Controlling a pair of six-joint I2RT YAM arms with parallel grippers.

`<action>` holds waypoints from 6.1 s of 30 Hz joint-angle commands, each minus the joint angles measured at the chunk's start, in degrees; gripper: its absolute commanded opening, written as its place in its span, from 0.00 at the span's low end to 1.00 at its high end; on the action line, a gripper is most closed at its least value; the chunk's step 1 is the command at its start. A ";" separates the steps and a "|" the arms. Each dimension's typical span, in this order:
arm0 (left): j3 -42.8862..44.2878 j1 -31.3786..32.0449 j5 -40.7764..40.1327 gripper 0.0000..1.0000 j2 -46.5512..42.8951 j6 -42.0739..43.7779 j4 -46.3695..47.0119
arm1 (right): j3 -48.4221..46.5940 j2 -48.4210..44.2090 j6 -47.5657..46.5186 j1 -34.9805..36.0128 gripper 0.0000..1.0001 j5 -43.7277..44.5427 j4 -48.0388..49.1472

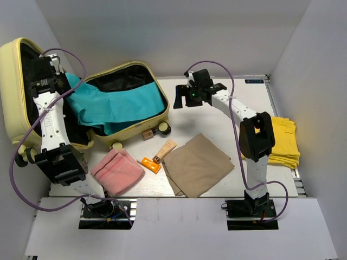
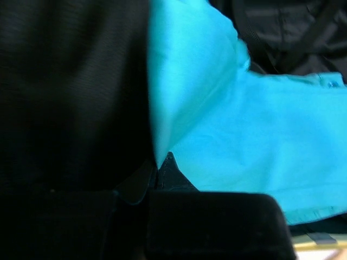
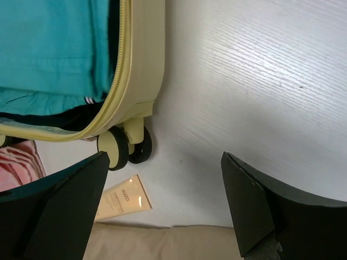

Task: Pack the luggage

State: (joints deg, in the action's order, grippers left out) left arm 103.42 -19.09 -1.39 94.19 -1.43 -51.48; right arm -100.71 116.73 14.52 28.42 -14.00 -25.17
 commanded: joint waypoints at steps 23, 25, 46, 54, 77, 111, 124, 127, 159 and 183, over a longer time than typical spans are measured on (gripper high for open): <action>3.72 17.41 -0.18 0.01 6.24 -8.13 3.76 | 10.53 -8.26 -3.36 -0.47 0.90 6.69 -2.16; 4.42 21.17 -1.15 0.01 7.75 -10.07 3.85 | 12.36 -9.06 -3.01 -0.48 0.90 8.36 -2.78; 9.09 33.68 -2.49 0.04 28.41 -28.36 17.28 | 22.30 -16.88 -1.25 -0.92 0.90 16.55 -6.21; 8.92 33.51 -1.50 1.00 22.90 -22.23 14.93 | 22.92 -19.25 -4.24 -0.92 0.90 16.37 -5.42; -12.79 21.20 -2.52 0.29 20.32 -21.77 8.50 | 29.43 -24.88 -0.37 -13.90 0.90 30.52 -4.71; -0.95 33.32 15.10 1.00 4.94 -3.94 10.18 | 23.11 -6.35 -2.13 -22.28 0.00 8.91 -5.07; 15.50 41.15 21.17 1.00 21.99 -5.24 7.09 | 6.67 4.56 7.18 -9.98 0.04 -10.52 6.97; 16.20 42.38 19.14 1.00 24.18 -7.00 9.20 | 5.44 3.95 8.32 -9.27 0.49 -10.44 8.82; 5.75 56.80 -11.79 1.00 37.46 -30.73 25.46 | 41.64 -44.22 10.70 -20.60 0.90 31.76 -1.73; 9.43 58.20 -6.70 0.00 43.88 -34.88 28.02 | 43.84 -45.80 9.12 -23.15 0.90 32.45 -0.06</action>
State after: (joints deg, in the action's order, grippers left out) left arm 111.57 38.44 -9.10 137.29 -37.50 -21.85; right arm -57.39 73.17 24.27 5.69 16.88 -26.89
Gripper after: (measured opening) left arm 0.083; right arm 0.904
